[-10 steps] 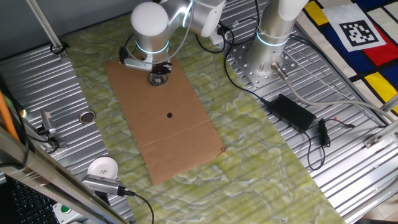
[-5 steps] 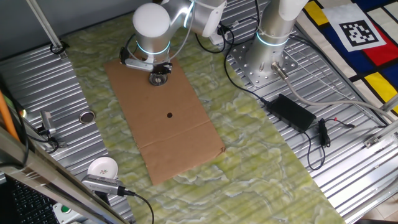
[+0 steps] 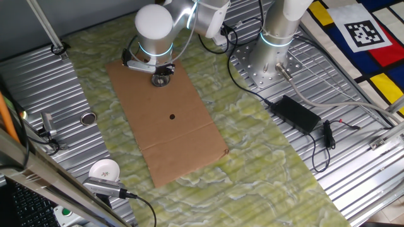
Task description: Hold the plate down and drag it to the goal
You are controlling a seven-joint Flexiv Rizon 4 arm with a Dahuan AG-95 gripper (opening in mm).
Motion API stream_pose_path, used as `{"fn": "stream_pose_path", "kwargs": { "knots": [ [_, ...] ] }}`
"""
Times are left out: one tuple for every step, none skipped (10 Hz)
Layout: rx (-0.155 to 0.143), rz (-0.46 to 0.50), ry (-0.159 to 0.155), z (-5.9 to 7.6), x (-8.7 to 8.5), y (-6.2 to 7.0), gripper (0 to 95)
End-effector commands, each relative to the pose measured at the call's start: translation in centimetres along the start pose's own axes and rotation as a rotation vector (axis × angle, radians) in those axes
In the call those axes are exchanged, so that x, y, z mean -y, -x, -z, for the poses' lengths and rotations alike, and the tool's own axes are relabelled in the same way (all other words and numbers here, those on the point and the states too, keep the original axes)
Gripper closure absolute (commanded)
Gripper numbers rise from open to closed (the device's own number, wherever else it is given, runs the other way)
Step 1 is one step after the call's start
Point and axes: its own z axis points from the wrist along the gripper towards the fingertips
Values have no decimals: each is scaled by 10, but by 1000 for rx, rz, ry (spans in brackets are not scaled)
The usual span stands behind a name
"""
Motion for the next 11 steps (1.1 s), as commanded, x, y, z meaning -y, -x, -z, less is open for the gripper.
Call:
{"fn": "stream_pose_path", "kwargs": {
  "knots": [
    [-9, 16, -9, 0, 1, -2, 950],
    [-11, 20, -10, 0, 2, -3, 950],
    [-16, 28, -14, 0, 2, -5, 950],
    [-17, 32, -15, 0, 3, -7, 950],
    [-14, 30, -14, 0, 3, -7, 950],
    [-12, 30, -13, -1, 3, -7, 950],
    [-12, 27, -13, -1, 3, -7, 950],
    [-10, 27, -12, -1, 3, -6, 950],
    [-9, 25, -12, -2, 3, -5, 950],
    [-10, 24, -12, -2, 2, -4, 950],
    [-11, 26, -12, -2, 2, -4, 950]
  ]
}}
